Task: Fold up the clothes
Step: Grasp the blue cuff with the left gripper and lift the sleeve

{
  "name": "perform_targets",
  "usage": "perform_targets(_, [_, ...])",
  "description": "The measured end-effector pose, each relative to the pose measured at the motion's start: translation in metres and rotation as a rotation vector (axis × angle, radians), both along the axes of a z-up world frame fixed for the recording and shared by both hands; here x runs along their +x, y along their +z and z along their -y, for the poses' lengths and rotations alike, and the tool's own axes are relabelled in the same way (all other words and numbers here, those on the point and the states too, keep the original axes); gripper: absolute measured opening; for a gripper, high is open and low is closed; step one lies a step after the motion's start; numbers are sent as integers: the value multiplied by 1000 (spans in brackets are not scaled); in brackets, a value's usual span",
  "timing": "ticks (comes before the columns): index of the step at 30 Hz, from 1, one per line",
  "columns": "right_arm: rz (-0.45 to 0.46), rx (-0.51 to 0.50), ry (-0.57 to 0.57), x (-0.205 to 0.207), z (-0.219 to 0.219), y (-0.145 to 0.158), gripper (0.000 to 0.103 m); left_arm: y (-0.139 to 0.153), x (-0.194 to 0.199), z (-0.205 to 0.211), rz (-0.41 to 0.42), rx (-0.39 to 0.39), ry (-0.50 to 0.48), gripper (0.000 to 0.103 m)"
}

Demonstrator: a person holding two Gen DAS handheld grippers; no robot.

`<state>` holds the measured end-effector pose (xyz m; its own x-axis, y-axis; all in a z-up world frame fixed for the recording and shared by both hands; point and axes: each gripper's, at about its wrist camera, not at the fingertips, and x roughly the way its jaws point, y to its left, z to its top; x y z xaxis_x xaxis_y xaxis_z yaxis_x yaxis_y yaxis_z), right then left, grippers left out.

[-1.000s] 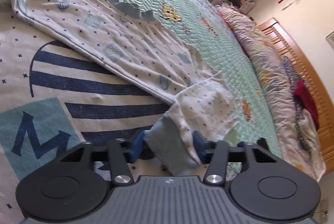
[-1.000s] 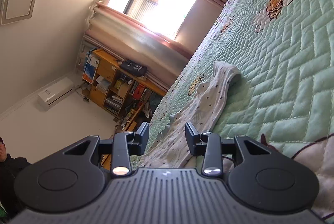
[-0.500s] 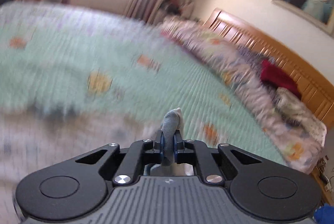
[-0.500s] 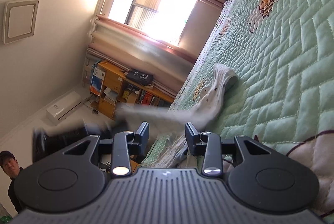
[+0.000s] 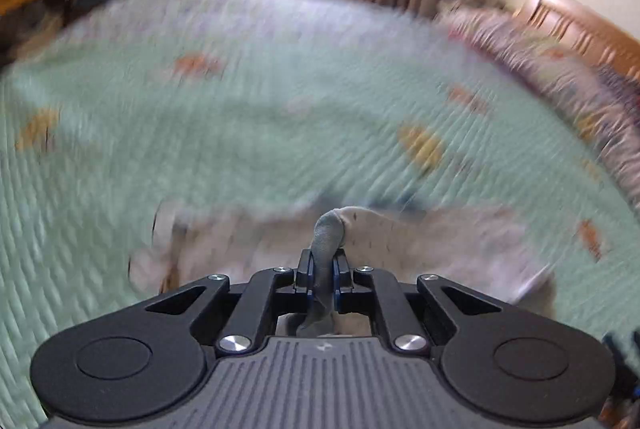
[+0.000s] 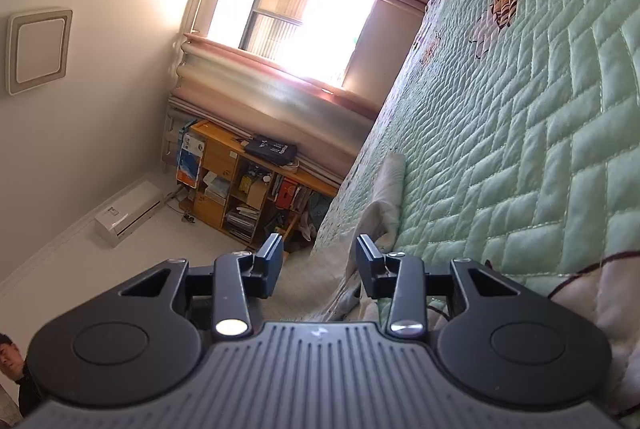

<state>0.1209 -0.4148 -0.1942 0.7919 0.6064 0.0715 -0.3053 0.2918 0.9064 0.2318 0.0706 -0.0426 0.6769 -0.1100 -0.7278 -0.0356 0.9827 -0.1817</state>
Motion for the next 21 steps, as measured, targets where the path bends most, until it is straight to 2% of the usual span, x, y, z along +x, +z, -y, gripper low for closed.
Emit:
perform_targets(5, [-8, -12, -3, 0, -3, 1, 42, -17, -7, -4, 12, -51, -20, 9])
perform_targets(10, [-15, -10, -3, 0, -4, 2, 42, -20, -1, 9, 4, 58, -55, 9])
perform_targets(13, [-22, -14, -5, 1, -5, 5, 42, -28, 2, 7, -13, 96, -59, 9])
perform_targets(21, [-27, -340, 37, 10, -50, 65, 46, -33, 1, 7, -27, 201, -107, 9])
